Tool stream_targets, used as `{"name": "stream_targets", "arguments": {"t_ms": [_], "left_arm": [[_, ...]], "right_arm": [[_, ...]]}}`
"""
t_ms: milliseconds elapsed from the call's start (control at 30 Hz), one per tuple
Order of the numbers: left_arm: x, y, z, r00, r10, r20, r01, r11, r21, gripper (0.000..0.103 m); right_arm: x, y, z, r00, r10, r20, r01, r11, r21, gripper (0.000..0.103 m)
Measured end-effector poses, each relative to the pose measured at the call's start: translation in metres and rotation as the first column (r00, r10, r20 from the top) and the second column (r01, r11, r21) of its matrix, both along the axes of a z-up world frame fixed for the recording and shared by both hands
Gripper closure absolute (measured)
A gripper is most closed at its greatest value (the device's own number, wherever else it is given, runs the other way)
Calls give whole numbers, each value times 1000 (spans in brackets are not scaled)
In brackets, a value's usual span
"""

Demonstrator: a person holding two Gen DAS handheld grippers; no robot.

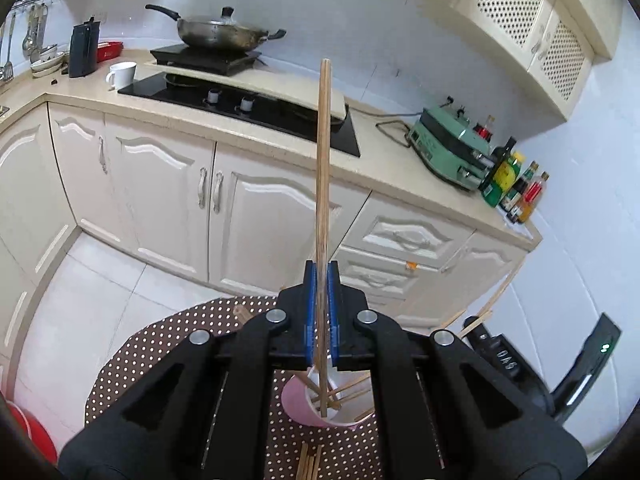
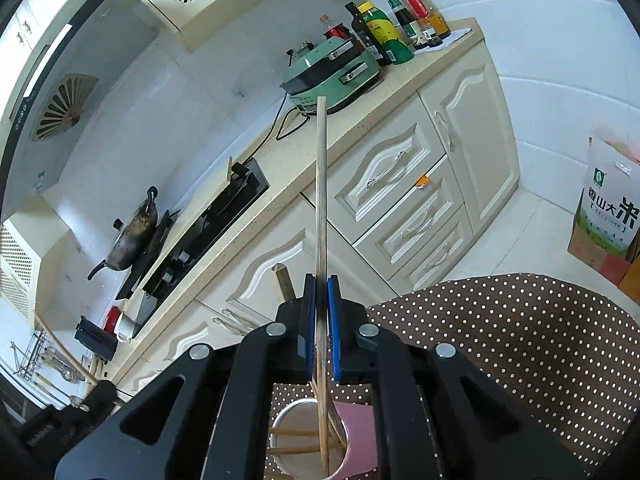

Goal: Organize utensils
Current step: 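Lower both chopsticks into the pink cup and open both grippers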

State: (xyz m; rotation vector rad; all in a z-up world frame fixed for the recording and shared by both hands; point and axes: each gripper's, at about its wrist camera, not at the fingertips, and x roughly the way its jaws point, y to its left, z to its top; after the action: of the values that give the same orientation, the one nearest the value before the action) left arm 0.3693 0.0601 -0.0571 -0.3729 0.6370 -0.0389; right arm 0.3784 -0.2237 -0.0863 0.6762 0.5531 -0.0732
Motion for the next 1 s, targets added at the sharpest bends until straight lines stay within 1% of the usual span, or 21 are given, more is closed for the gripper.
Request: {"name": "stream_targets", "arguments": {"t_ms": [100, 167, 267, 367, 433, 500, 567, 633, 833, 900, 967, 1000], "left_arm": [[0, -1, 3, 1000, 6, 10, -6, 1000, 13, 97], [-1, 0, -3, 1000, 15, -1, -15, 1000, 13, 97], [-1, 0, -21, 999, 29, -46, -28, 1000, 8, 97], [-2, 3, -39, 996, 31, -80, -34, 999, -31, 97], [-3, 2, -50, 994, 27, -106, -30, 999, -34, 96], [-5, 1, -58, 993, 14, -118, -18, 999, -38, 96], [-8, -2, -61, 993, 1, -121, -4, 1000, -28, 96], [-11, -8, -65, 991, -15, -133, 13, 1000, -13, 96], [-19, -15, -75, 986, -42, -159, 39, 999, -23, 96], [-20, -18, -79, 984, -54, -167, 54, 999, -9, 95], [-20, -18, -86, 981, -46, -190, 51, 999, 18, 92], [-21, -18, -89, 980, -55, -189, 60, 998, 22, 91]], "right_arm": [[5, 6, 2, 1000, 28, 5, -28, 999, -29, 98], [5, 11, 0, 999, 41, 4, -41, 998, -48, 98], [1, 17, -6, 998, 63, -3, -63, 994, -92, 98], [-4, 22, -16, 995, 94, -25, -96, 989, -109, 98], [-6, 25, -21, 992, 118, -41, -122, 986, -117, 98], [-12, 31, -25, 987, 157, -42, -161, 976, -144, 98], [-19, 39, -24, 979, 198, -39, -202, 958, -203, 98], [-23, 45, -25, 972, 232, -48, -236, 945, -224, 97], [-29, 53, -31, 956, 276, -94, -291, 928, -232, 95], [-29, 55, -36, 945, 303, -122, -323, 918, -228, 94], [-27, 53, -42, 933, 321, -162, -350, 914, -206, 93], [-26, 52, -45, 926, 330, -182, -363, 910, -199, 91]]}}
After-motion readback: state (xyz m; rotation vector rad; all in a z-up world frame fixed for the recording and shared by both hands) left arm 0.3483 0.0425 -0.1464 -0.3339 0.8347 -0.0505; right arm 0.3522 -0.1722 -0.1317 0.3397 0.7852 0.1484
